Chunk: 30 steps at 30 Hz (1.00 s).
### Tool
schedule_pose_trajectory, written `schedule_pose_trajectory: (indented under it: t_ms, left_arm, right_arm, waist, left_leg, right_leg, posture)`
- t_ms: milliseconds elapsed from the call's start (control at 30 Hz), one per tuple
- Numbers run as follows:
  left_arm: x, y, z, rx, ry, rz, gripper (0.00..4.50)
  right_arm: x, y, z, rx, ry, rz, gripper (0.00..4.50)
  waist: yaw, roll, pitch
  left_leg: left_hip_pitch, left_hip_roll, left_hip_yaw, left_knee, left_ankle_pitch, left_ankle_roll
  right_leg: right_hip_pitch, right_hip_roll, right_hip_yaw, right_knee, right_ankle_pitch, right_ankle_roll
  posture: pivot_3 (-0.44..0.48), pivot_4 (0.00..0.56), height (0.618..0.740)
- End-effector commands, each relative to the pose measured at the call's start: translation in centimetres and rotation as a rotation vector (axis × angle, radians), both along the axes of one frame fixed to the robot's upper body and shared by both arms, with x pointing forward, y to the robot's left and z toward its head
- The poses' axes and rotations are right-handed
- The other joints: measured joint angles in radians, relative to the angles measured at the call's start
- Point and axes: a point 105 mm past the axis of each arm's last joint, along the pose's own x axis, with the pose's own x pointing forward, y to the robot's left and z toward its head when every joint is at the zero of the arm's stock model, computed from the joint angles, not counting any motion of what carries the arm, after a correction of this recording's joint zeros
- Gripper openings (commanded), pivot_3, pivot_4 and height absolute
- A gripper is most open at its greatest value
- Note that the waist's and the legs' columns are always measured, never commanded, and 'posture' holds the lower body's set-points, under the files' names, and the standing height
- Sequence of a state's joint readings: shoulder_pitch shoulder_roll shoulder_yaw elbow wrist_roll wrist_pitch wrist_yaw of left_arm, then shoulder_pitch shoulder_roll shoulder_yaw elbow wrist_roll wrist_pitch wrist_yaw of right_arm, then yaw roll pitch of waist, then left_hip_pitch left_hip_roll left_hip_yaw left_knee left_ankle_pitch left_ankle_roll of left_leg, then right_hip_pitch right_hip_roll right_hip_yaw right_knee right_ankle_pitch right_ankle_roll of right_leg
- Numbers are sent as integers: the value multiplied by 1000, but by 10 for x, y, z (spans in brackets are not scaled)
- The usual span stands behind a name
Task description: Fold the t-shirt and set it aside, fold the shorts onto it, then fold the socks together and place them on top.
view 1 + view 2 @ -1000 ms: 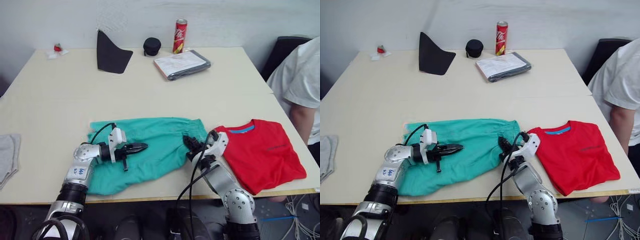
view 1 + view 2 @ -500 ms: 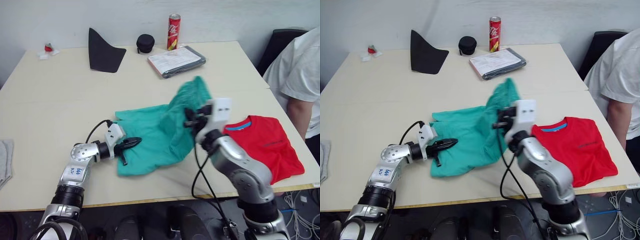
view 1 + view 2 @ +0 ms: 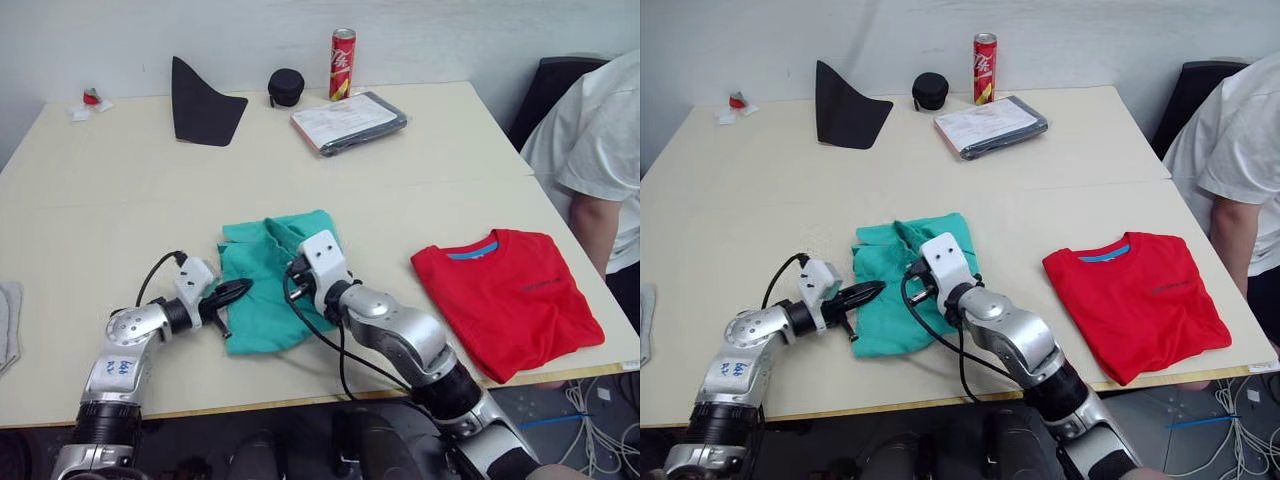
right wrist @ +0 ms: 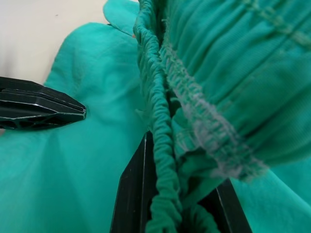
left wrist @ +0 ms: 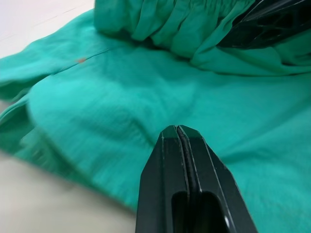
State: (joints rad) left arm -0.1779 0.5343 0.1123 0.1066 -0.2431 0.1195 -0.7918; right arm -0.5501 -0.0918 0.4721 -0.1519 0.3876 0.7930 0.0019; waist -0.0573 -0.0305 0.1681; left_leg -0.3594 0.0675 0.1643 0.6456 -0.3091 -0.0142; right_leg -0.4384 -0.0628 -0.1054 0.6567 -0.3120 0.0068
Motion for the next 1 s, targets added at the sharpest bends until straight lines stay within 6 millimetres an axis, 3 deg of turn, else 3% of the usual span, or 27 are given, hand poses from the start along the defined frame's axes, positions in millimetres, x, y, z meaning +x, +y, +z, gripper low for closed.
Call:
schedule_pose_trajectory:
  t_ms: [33, 267, 400, 533, 633, 700, 867, 900, 1000]
  left_arm:
    - [-2, 9, -2, 2, 10, 47, 0]
    - [1, 15, -1, -36, -3, 100, 0]
    - [-1, 31, 3, -45, -7, 149, 0]
    - [-16, 58, 12, -65, 13, 151, 0]
    - [-29, 68, 33, -132, 7, 69, 0]
    - [-36, 58, 54, -195, 27, -53, 0]
    - [-25, 6, 89, -248, 38, -279, 0]
    - [-21, -4, 91, -241, 38, -301, 0]
    - [4, -45, 84, -175, 18, -341, 0]
  right_arm:
    - [-15, 23, 7, 13, -9, 168, 905]
    - [-41, 39, 40, 188, 72, 468, 3350]
    - [-41, 19, 58, 239, 91, 560, 3350]
    - [-34, -28, 63, 202, 27, 614, 3350]
    - [-21, -52, 67, 192, -78, 581, 2741]
    - [-5, -60, 61, 163, -169, 522, 2010]
    - [22, -55, 23, -29, -358, 493, 257]
    - [25, -52, 18, -41, -381, 489, 55]
    - [28, -44, -4, -94, -386, 524, 55]
  waist:
    - [1, 0, 0]
    - [0, 0, 0]
    - [2, 0, 0]
    - [4, 0, 0]
    - [0, 0, 1]
    - [1, 0, 1]
    - [10, -1, 1]
    - [10, 0, 2]
    - [12, -1, 2]
  left_leg:
    - [0, 0, 0, 0, 0, 0]
    - [0, 0, 0, 0, -1, 0]
    - [-1, 0, -1, 0, -3, 4]
    - [-2, -1, -1, 1, -5, 8]
    - [-7, -1, 0, 1, -5, 7]
    - [-9, -1, -1, 1, -3, 4]
    - [-9, -2, -1, 3, -2, 3]
    - [-9, -3, -1, 3, -1, 3]
    - [-9, -5, 1, 4, 0, 4]
  right_leg:
    - [0, 0, 0, 0, 0, 0]
    - [0, 0, -1, 0, 0, -1]
    - [-1, 0, -1, 0, 1, -1]
    - [0, -2, -2, -3, 1, -1]
    - [-5, -2, -3, -3, 1, -1]
    - [-7, -2, -5, -3, 1, -1]
    - [-6, -3, -5, -3, 2, -1]
    - [-5, -3, -5, -3, 2, 0]
    - [-5, -5, -3, -2, 4, 0]
  posture:
    - [0, 150, 740]
    - [0, 150, 740]
    - [0, 150, 740]
    - [0, 150, 740]
    - [0, 150, 740]
    - [0, 150, 740]
    - [0, 150, 740]
    - [0, 150, 740]
    - [0, 150, 740]
